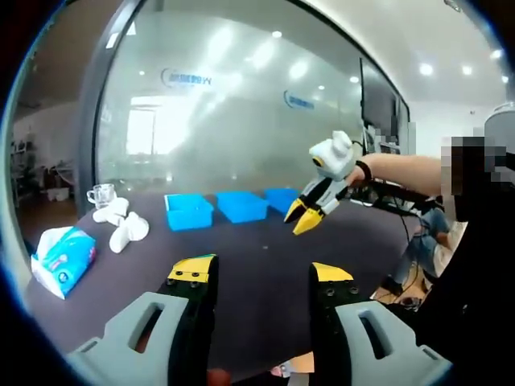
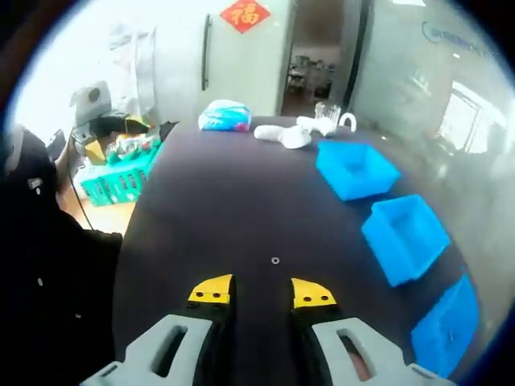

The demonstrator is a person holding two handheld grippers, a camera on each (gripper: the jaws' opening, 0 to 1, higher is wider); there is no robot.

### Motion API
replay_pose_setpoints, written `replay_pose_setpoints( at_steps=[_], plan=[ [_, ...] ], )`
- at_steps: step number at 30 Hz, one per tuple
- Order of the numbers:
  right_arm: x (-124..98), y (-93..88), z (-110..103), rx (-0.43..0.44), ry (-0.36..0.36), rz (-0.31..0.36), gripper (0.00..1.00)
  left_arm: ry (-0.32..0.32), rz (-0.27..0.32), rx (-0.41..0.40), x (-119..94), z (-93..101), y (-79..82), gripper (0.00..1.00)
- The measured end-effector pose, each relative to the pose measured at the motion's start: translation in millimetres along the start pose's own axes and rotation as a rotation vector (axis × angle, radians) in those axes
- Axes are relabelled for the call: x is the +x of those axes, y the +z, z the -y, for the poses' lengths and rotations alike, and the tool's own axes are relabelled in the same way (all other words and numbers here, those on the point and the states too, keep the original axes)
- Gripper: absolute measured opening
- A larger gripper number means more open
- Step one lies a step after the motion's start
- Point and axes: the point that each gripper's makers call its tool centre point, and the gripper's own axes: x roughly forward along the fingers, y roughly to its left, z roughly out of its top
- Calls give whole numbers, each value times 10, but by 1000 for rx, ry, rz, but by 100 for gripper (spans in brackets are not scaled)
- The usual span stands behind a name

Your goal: Sort the screws, nuts, and washers into the corresponding bins

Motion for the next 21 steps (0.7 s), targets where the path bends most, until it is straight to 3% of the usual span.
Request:
replay_pose_setpoints(
  at_steps=[9, 21],
  plan=[
    [300, -29, -44, -42, 64, -92, 20, 12, -7, -10, -24, -27, -41, 41],
    [491, -35, 18, -51, 89, -150, 15, 25, -11, -19, -40, -72, -64, 41]
  ],
)
